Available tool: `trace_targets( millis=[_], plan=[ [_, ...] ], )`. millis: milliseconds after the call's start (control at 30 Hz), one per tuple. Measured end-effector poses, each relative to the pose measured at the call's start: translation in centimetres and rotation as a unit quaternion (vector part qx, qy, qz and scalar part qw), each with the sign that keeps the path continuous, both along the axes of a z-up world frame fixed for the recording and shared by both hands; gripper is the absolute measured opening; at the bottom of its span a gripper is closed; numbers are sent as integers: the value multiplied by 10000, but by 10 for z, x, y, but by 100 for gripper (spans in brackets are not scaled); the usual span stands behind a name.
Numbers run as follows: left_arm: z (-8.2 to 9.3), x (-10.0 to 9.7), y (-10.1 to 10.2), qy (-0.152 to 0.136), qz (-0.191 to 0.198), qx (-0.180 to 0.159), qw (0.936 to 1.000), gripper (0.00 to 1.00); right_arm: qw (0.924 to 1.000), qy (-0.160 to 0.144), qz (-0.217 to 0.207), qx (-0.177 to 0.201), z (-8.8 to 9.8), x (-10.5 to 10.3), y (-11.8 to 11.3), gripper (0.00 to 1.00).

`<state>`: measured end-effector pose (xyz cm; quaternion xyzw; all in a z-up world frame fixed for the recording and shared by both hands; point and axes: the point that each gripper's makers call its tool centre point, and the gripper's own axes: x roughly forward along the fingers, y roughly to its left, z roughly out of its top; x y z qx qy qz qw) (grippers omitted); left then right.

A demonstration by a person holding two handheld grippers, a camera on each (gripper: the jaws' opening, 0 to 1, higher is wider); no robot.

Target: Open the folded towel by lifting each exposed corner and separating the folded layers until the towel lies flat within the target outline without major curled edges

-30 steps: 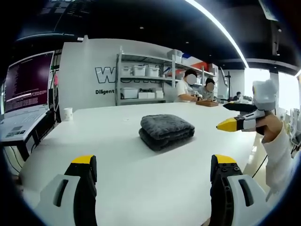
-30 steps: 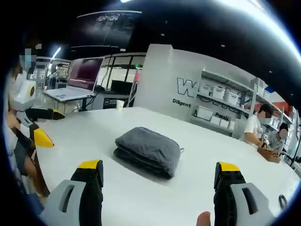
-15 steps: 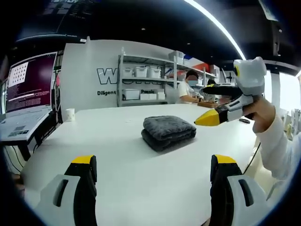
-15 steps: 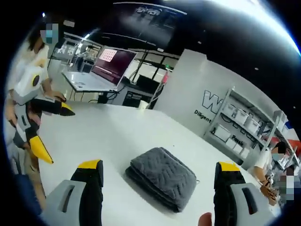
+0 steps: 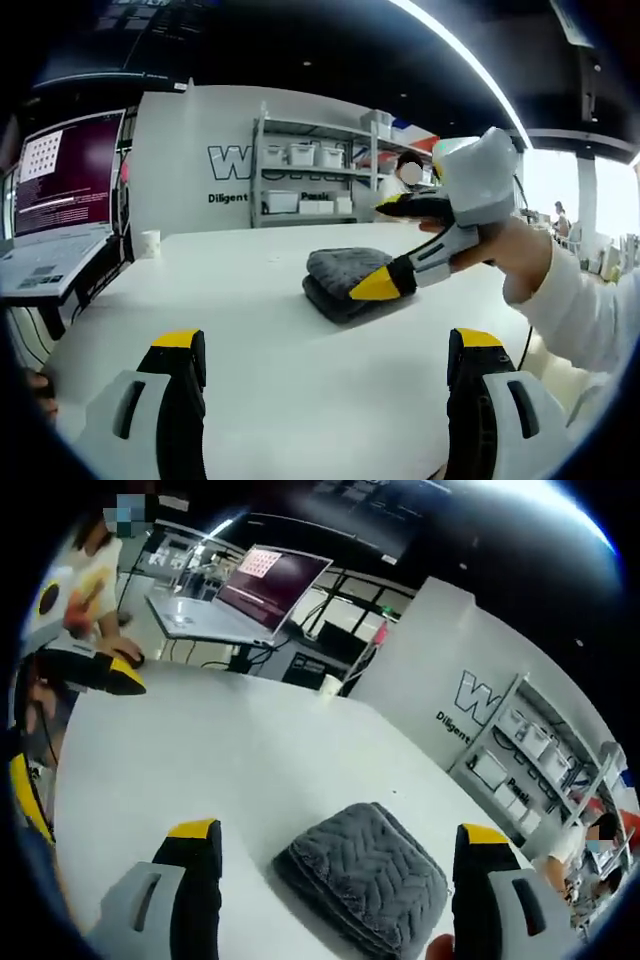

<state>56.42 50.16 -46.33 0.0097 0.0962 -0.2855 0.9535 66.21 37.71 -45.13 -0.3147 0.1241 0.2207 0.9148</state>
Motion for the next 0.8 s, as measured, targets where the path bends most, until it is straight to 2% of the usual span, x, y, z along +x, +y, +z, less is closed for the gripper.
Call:
trace_targets(
  millis=[200,333,400,533,667,800],
  plan=[
    [0,0,3,-4,34,-32,10000,100,9996,108,133,-222,-20,12,1,86],
    [0,0,4,-11,37,-44,10000,100,9992,-11,170,-359,-26,19,0,80],
    [0,0,5,-12,43,-52,10000,100,9992,-139,224,-286,-26,22,1,75],
    [-1,-1,5,5,27,-58,10000,100,9996,-113,239,-75,-37,25,-1,65],
    [-1,0,7,2,61,-85,9999,100,9996,-152,162,-192,-44,27,-6,59],
    [-2,0,7,5,65,-99,9999,100,9987,-289,263,-326,-44,24,-4,45]
  ],
)
